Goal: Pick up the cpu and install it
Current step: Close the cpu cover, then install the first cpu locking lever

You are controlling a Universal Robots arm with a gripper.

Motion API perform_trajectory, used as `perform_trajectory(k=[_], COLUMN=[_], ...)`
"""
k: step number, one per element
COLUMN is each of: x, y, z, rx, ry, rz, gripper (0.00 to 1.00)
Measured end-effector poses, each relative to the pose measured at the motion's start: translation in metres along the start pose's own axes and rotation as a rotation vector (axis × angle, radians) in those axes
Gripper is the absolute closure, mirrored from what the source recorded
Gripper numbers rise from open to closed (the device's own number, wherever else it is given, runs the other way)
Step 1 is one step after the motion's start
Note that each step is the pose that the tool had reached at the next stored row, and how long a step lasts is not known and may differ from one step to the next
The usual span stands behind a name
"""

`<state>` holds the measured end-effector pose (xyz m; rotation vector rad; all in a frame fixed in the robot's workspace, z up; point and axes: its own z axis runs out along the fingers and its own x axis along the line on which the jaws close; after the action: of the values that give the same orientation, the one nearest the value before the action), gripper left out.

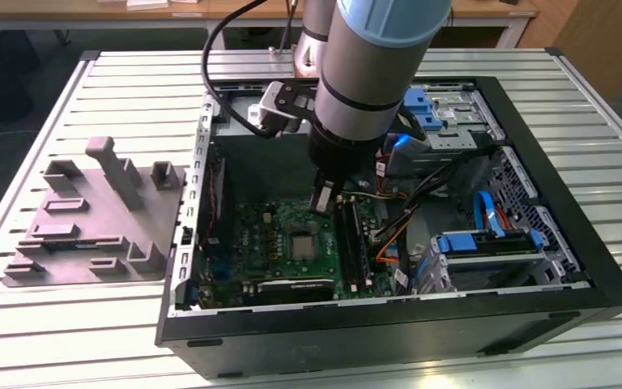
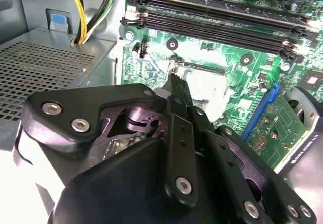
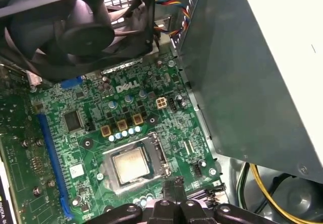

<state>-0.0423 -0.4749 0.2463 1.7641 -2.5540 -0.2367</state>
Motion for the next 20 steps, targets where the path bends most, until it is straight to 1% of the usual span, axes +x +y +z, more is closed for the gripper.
perform_trajectory(k=[3,8,11,13,20], x=[0.0025,0.0118,0.0161,0.0169,0.0171], y=[-0.0009,-0.0027,-0.0004,0.0011,0.0012], z=[-0.0003,-0.0011,-0.0010,-0.0009,-0.0009], rx=[0.0000,0.0005,0.0022,0.0024,0.0023], ry=[0.0002,0.0005,0.0005,0.0006,0.0009], rz=[-0.001,-0.006,-0.011,-0.013,-0.014], gripper=[0.89,0.89,0.89,0.89,0.89])
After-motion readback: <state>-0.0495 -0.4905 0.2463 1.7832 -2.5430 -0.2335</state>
